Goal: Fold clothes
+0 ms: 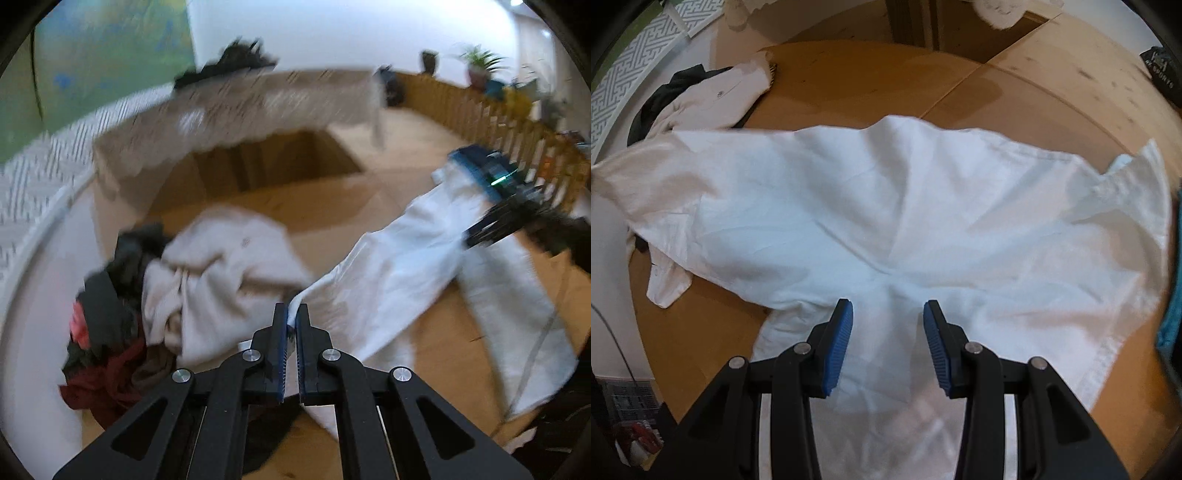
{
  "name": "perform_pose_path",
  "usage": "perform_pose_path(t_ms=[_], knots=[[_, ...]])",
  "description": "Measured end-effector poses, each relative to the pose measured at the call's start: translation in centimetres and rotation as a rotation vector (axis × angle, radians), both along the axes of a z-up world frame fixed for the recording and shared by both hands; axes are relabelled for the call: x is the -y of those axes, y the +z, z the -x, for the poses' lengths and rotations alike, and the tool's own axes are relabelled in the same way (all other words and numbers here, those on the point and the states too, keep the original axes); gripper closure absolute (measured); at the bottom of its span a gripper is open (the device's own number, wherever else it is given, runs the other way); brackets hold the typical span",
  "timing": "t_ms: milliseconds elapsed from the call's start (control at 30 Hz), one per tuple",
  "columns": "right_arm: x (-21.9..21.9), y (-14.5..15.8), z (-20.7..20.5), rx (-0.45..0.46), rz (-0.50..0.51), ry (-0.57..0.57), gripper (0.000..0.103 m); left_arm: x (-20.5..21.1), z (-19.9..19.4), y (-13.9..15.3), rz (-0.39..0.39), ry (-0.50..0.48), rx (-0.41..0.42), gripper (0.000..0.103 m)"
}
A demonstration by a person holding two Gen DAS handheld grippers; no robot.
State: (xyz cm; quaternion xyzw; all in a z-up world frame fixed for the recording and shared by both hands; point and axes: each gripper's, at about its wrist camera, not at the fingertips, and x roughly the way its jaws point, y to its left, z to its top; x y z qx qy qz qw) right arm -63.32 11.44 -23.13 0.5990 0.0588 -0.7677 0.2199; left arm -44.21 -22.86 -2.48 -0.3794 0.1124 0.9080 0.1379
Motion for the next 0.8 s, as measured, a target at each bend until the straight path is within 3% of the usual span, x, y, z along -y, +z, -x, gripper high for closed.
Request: perform_pose_path(t_ms=[200, 300, 433, 500, 600, 700, 800], knots=[[1.2, -0.9, -0.6, -0.053, -0.083, -0.004, 0.063, -6.7, -5.6, 6.2, -0.001, -0.151, -0.056, 0.099], [-0.5, 0.0, -1.4, -0.016, 0.013, -0.067, 0.063, -10.8, -8.8, 8.2, 0.011, -0.244, -0.071, 0.099], [-1.8, 1.5, -5.2, 0.034, 0.195, -0.050, 0.063, -16.0, -12.1, 10.6, -0.005, -0.354, -0.082, 0.099], [-2.0, 0.9, -6.3, 0.063, 0.203, -0.052, 0.063, -18.2, -13.1, 11.3, -0.014, -0.394, -0.082, 0.099], [-3.3, 0.3, -7.1, 0.096, 0.246, -0.095, 0.063, -21.7, -14.5, 10.8, 0.015, -0.444, -0.071, 0.099], [-4.9, 0.9, -8.7, 0.086, 0.274, -0.110, 0.063, -22.7, -14.3, 8.1, -0.016, -0.427, 0.003, 0.096], [-5.3, 1.4, -10.7, 0.089, 0.286, -0.092, 0.063, -23.4, -13.5, 1.8, 0.061, -0.386, 0.115, 0.087]])
